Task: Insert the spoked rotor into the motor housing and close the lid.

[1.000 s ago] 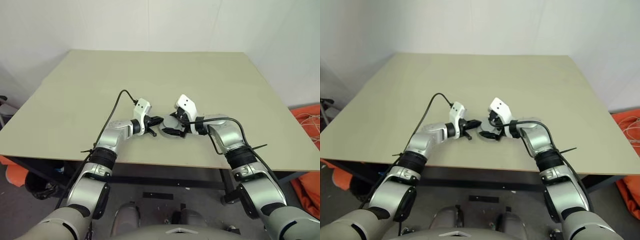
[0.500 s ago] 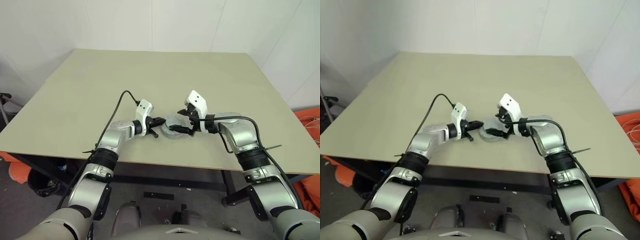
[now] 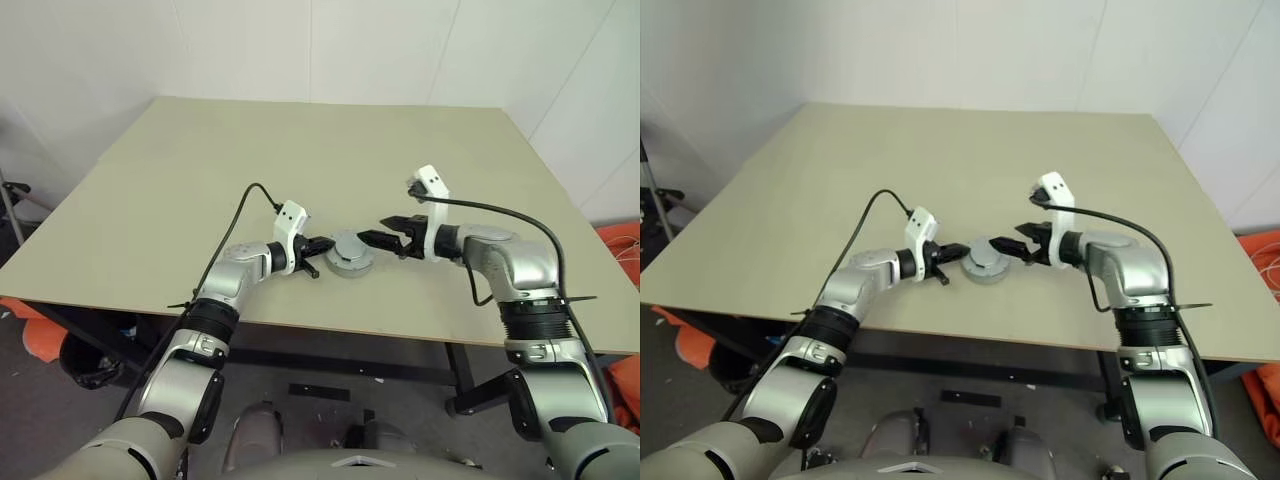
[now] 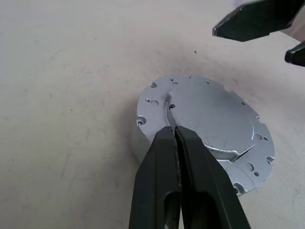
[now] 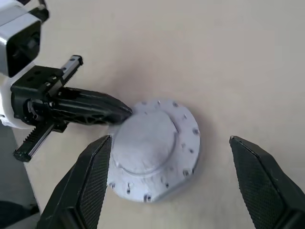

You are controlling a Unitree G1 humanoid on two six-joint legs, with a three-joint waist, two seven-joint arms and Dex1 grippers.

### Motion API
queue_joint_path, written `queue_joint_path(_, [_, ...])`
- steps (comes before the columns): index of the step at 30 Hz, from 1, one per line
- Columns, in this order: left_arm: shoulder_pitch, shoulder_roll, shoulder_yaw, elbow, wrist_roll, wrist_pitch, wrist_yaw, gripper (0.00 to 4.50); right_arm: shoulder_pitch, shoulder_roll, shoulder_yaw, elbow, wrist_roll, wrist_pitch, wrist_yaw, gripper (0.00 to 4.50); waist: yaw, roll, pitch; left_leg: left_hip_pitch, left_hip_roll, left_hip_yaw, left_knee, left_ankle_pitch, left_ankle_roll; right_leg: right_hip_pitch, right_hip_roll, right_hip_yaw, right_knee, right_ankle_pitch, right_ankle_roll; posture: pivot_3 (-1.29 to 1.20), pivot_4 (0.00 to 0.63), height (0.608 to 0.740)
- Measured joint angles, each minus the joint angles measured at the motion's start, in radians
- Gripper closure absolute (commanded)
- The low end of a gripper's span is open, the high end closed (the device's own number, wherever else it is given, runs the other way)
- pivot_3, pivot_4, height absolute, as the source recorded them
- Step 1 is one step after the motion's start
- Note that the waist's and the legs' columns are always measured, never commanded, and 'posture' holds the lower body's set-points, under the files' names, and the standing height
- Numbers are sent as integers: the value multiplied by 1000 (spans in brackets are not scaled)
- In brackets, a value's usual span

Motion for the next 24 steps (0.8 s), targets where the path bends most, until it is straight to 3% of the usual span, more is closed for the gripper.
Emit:
queue_joint_path(11, [0, -10, -3, 4, 1, -6, -5, 4434, -131, 77, -124, 33, 75, 459, -195, 21, 17, 1, 0, 0, 0, 0, -2, 2, -3, 0, 0, 0, 0, 0, 0, 0, 0, 740])
queue_joint_path(24, [0, -8, -3, 5, 0, -6, -6, 4434, -135, 175, -267, 134, 57, 555, -360, 21, 17, 1, 0, 1, 0, 0, -3, 3, -6, -1, 0, 0, 0, 0, 0, 0, 0, 740])
